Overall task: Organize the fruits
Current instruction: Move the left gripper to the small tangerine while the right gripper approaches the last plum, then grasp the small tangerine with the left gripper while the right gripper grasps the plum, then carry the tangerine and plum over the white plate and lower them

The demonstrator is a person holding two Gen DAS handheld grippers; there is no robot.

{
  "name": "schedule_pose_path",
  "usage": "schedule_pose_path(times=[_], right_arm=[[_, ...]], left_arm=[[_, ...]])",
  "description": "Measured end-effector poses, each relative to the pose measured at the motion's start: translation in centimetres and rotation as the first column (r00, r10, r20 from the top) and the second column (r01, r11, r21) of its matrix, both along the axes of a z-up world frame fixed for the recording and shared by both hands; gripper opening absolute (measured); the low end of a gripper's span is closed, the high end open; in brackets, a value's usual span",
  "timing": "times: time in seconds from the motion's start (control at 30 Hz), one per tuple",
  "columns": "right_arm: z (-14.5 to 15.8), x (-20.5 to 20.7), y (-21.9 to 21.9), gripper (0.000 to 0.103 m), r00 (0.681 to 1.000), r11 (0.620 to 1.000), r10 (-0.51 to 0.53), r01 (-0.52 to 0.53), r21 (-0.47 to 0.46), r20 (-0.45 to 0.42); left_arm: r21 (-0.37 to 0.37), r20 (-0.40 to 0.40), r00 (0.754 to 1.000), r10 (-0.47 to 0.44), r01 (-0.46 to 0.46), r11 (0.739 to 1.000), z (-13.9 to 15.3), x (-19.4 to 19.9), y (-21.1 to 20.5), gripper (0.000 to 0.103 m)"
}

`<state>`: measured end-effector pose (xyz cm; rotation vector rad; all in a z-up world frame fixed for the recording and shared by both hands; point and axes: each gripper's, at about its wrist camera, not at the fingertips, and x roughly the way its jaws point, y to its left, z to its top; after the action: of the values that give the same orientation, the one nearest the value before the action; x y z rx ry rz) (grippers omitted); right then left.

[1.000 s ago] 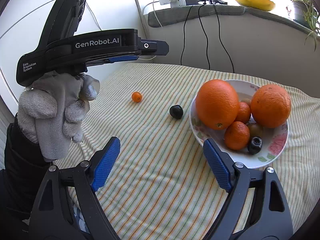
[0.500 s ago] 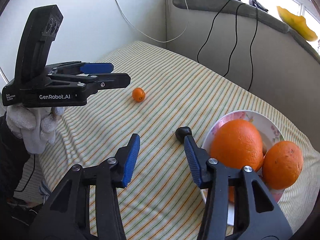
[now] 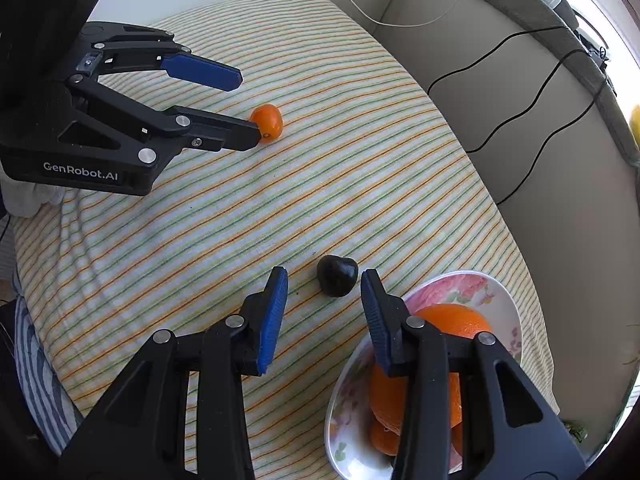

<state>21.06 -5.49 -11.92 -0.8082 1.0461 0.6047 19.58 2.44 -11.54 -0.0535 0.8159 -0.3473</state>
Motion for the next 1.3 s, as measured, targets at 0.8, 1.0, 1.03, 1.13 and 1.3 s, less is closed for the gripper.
schedule_pose_path(times=[0.8, 1.0, 1.03, 1.13, 1.3], right_arm=[[-1.7, 1.6, 1.0, 0.025, 1.0, 0.997, 0.019, -0.02, -0.078, -0.018], [-0.4, 1.0, 0.1, 0.024, 1.0, 1.0, 0.001, -0.001, -0.031, -0.003], [-0.1, 0.8, 0.0, 0.024, 1.0, 1.0, -0.001, 0.001, -0.019, 0.0], [0.8, 0.4, -0.4, 0.024, 1.0, 1.0, -0.002, 0.002, 0.015, 0.008], [3.0, -0.5, -1.2, 0.024, 1.0, 0.997, -0.013, 0.011, 0.08, 0.027]], left_arm=[[0.065, -0.022, 1.0, -0.013, 0.015, 0.998, -1.2, 0.8, -0.8, 0.027], [0.046, 0.002, 1.0, -0.006, 0.006, 0.999, -0.4, 0.3, -0.4, 0.027], [0.041, 0.008, 1.0, -0.005, 0.004, 0.999, -0.2, 0.1, -0.4, 0.027], [0.033, 0.026, 1.0, -0.009, 0.008, 0.999, 0.7, -0.5, -0.6, 0.027], [0.025, 0.062, 0.998, -0.021, 0.019, 1.0, 2.4, -1.7, -1.0, 0.027]])
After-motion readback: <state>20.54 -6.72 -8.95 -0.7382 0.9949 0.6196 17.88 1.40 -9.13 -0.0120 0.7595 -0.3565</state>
